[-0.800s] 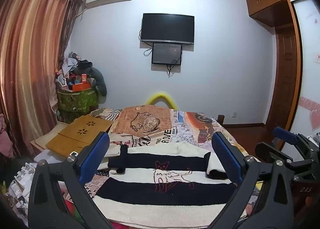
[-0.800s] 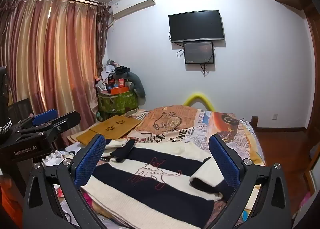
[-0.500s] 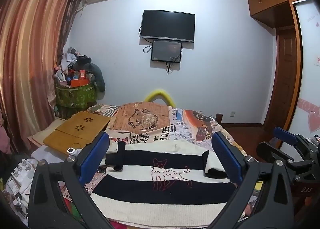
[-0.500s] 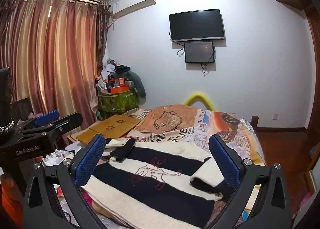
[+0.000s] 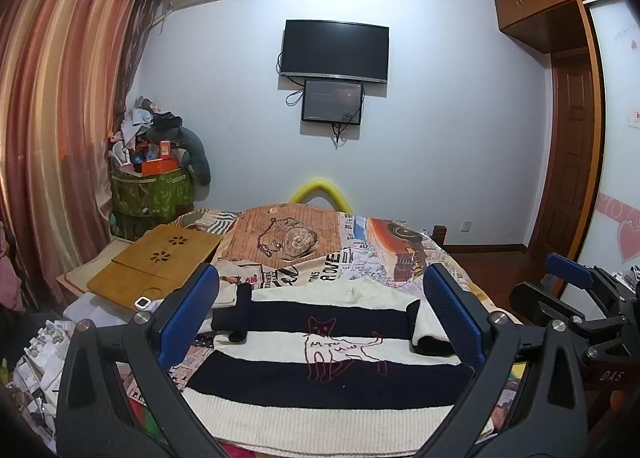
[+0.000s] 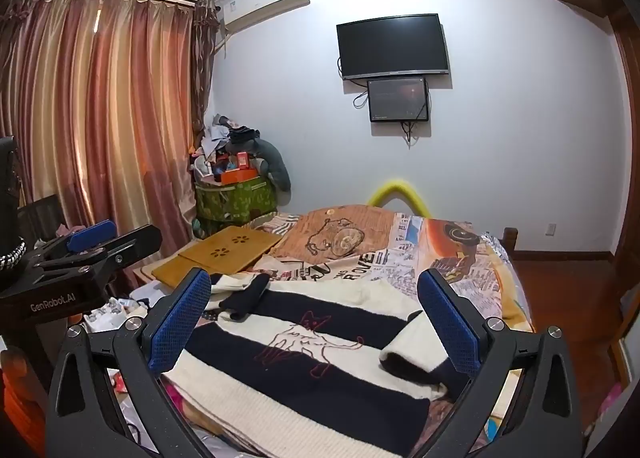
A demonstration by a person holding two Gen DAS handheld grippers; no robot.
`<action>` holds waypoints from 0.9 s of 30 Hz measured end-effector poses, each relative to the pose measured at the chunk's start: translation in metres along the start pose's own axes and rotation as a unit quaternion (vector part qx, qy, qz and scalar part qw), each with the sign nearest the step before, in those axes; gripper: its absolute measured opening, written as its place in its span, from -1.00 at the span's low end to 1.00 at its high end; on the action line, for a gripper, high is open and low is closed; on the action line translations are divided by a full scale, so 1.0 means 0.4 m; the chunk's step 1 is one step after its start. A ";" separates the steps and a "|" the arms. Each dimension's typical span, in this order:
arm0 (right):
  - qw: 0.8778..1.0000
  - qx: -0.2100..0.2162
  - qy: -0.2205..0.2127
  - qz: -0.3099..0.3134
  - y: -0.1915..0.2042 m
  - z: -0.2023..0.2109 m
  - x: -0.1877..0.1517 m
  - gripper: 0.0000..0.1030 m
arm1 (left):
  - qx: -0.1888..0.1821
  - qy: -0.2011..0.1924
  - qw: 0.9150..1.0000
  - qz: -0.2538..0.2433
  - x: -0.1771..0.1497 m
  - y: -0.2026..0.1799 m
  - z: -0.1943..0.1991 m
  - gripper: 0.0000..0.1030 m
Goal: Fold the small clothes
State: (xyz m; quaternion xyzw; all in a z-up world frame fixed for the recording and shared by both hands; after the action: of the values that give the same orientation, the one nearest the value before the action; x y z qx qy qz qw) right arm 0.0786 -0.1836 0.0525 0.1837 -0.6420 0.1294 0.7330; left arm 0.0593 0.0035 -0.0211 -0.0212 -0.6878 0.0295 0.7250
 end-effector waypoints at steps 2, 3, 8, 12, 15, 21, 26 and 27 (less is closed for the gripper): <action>1.000 0.000 0.000 0.000 -0.001 0.000 0.000 0.99 | 0.000 -0.002 1.000 -0.002 0.001 -0.002 0.001 1.00; 1.000 0.000 0.000 0.000 -0.002 0.000 0.001 0.99 | 0.000 -0.002 1.000 -0.002 0.001 -0.002 0.000 1.00; 1.000 -0.002 0.001 -0.002 -0.006 -0.002 -0.002 0.99 | 0.000 -0.004 1.000 -0.006 0.002 -0.005 0.000 1.00; 1.000 -0.002 0.001 -0.002 -0.007 -0.003 -0.002 0.99 | 0.000 -0.004 1.000 -0.007 0.002 -0.005 -0.004 1.00; 1.000 -0.002 0.001 -0.003 -0.008 -0.003 -0.001 0.99 | 0.000 -0.005 1.000 -0.007 0.012 -0.007 0.007 1.00; 1.000 -0.003 -0.002 -0.004 -0.015 -0.003 0.001 0.99 | 0.000 -0.005 1.000 -0.007 0.013 -0.007 0.007 1.00; 1.000 -0.003 -0.002 -0.004 -0.014 -0.001 0.002 0.99 | 0.000 -0.005 1.000 -0.007 0.015 -0.007 0.006 1.00; 1.000 -0.003 -0.002 -0.004 -0.015 -0.001 0.002 0.99 | 0.000 -0.005 1.000 -0.007 0.014 -0.007 0.006 1.00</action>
State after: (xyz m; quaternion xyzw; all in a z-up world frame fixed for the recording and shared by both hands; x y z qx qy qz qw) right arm 0.0814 -0.1888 0.0529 0.1842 -0.6431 0.1244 0.7328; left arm 0.0571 0.0009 -0.0153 -0.0165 -0.6913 0.0248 0.7219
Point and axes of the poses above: each gripper's, at about its wrist camera, not at the fingertips, and z roughly against the way its jaws point, y to its left, x to its top, the point moved 5 cm from there along -z, roughly the way its jaws point, and after that the axes turned 13 degrees about -y, right-handed, at the moved point
